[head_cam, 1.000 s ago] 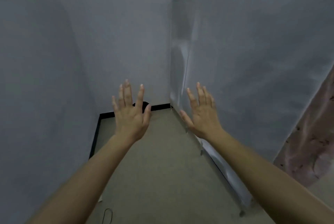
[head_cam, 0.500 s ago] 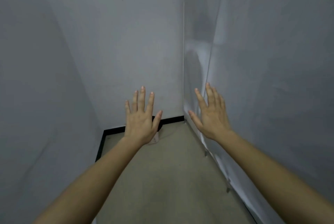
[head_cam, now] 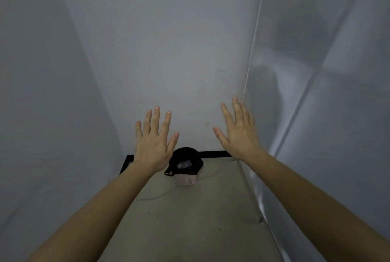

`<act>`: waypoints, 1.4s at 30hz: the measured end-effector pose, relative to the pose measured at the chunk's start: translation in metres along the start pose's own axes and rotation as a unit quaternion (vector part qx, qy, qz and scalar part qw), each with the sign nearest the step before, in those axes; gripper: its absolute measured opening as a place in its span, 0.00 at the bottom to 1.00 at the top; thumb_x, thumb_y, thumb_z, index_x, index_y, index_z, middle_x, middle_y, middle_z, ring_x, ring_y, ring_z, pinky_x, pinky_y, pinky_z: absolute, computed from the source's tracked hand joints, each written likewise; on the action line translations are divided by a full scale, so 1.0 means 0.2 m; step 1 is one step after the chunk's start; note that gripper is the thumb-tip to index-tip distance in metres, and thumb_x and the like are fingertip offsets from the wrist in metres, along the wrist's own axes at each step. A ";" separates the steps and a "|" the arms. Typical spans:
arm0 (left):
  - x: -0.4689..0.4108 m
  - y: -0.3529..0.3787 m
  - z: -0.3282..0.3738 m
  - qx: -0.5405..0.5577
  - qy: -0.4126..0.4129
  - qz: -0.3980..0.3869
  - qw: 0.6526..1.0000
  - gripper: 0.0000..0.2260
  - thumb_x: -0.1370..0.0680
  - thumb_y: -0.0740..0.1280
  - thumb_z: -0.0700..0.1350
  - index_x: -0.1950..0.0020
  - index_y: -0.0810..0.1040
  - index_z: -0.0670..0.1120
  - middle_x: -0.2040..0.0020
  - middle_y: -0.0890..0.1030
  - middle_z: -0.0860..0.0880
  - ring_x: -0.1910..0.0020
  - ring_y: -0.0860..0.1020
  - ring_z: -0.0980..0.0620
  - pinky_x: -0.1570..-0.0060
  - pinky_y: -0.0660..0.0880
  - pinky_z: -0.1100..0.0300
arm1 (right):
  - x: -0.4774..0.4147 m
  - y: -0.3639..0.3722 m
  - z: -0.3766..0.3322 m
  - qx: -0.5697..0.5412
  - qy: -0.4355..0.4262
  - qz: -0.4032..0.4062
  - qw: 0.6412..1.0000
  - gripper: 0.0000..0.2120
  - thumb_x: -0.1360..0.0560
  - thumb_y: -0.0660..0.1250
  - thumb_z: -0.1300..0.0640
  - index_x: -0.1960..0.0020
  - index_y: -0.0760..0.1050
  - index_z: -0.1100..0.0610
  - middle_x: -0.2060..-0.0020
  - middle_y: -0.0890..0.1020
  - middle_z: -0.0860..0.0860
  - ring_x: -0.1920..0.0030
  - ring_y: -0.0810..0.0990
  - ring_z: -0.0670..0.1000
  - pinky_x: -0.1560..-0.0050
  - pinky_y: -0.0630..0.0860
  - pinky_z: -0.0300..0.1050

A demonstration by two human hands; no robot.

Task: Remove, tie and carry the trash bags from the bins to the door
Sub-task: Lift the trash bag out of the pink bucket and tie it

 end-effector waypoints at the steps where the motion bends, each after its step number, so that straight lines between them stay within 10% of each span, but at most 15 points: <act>1: -0.07 0.07 -0.06 0.002 -0.009 -0.005 1.000 0.31 0.18 0.43 0.62 0.19 0.52 0.48 0.19 0.52 0.40 0.21 0.53 0.37 0.28 0.55 0.32 | -0.07 0.09 0.01 0.000 0.000 -0.007 1.000 0.35 0.20 0.56 0.39 0.19 0.49 0.53 0.20 0.48 0.61 0.22 0.51 0.64 0.24 0.52 0.63; 14: -1.12 1.21 -0.79 0.072 -0.088 -0.134 0.984 0.34 0.20 0.39 0.65 0.18 0.47 0.48 0.19 0.45 0.42 0.20 0.47 0.40 0.25 0.50 0.36 | -1.04 1.28 0.39 0.016 0.091 -0.112 0.989 0.36 0.20 0.49 0.36 0.19 0.45 0.53 0.20 0.46 0.60 0.21 0.50 0.63 0.24 0.51 0.61; 42: -1.30 2.87 -1.18 0.094 -0.126 -0.391 0.907 0.36 0.22 0.38 0.65 0.19 0.50 0.47 0.19 0.50 0.40 0.21 0.52 0.39 0.25 0.55 0.40 | -1.05 2.96 0.73 -0.059 0.280 -0.348 0.893 0.37 0.21 0.46 0.34 0.19 0.48 0.54 0.21 0.52 0.61 0.23 0.55 0.63 0.25 0.54 0.60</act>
Point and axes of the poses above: each hand's wrist, its own x-axis away from the middle knuckle, its own y-axis out of the palm, z = x × y, the point moved 5 cm from there along -x, towards the middle knuckle
